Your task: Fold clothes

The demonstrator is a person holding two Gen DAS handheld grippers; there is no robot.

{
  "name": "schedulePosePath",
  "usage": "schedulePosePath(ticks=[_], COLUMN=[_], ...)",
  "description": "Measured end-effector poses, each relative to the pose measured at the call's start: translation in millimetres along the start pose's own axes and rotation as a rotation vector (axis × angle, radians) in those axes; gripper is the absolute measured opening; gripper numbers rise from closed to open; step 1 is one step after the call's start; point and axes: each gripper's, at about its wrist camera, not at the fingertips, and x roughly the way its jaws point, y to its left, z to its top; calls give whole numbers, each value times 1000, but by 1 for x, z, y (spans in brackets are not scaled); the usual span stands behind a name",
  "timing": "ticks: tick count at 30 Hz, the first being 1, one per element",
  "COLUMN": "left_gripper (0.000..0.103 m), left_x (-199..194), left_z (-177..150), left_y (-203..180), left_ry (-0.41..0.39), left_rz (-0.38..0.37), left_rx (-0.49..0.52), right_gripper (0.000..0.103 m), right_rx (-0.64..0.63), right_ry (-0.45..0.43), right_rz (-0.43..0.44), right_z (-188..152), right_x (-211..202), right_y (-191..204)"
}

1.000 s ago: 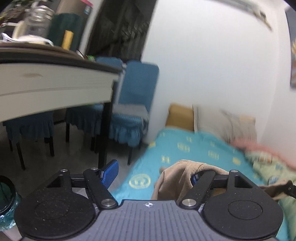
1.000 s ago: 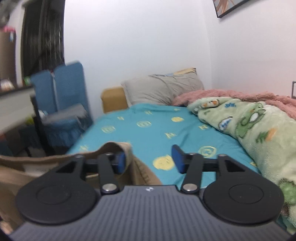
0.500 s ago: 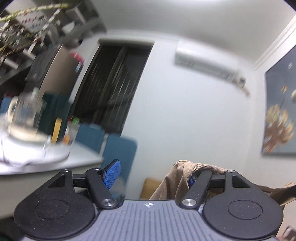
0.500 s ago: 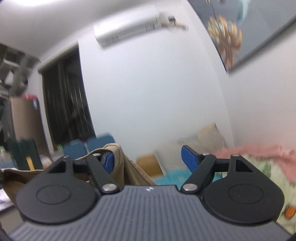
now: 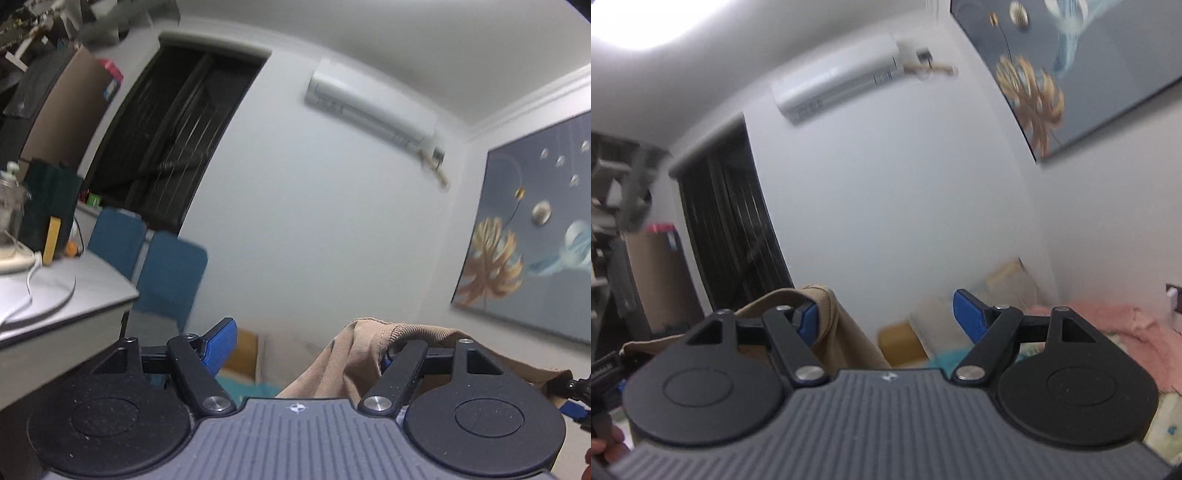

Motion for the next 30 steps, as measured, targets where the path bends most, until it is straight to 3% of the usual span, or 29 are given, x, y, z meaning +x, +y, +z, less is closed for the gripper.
schedulePosePath(ticks=[5, 11, 18, 19, 23, 26, 28, 30], left_gripper=[74, 75, 78, 78, 77, 76, 78, 82], left_x=[131, 308, 531, 565, 674, 726, 737, 739], left_z=[-58, -143, -281, -307, -403, -457, -482, -488], left_y=[35, 83, 136, 147, 180, 189, 187, 184], left_ry=[143, 245, 328, 368, 598, 797, 885, 988], left_rz=[40, 113, 148, 153, 178, 148, 140, 113], left_rx=[25, 33, 54, 65, 204, 331, 403, 441], right_gripper=[76, 76, 76, 75, 74, 74, 74, 73], right_rx=[-110, -75, -123, -130, -187, -247, -304, -348], right_ry=[81, 192, 248, 267, 508, 714, 882, 968], right_rz=[-78, -146, -228, -234, -263, -271, -274, -237], right_z=[-60, -123, -228, -246, -334, -389, -414, -427], right_x=[99, 261, 456, 486, 591, 636, 664, 677], right_y=[-5, -70, -151, -164, -206, -221, -227, -222])
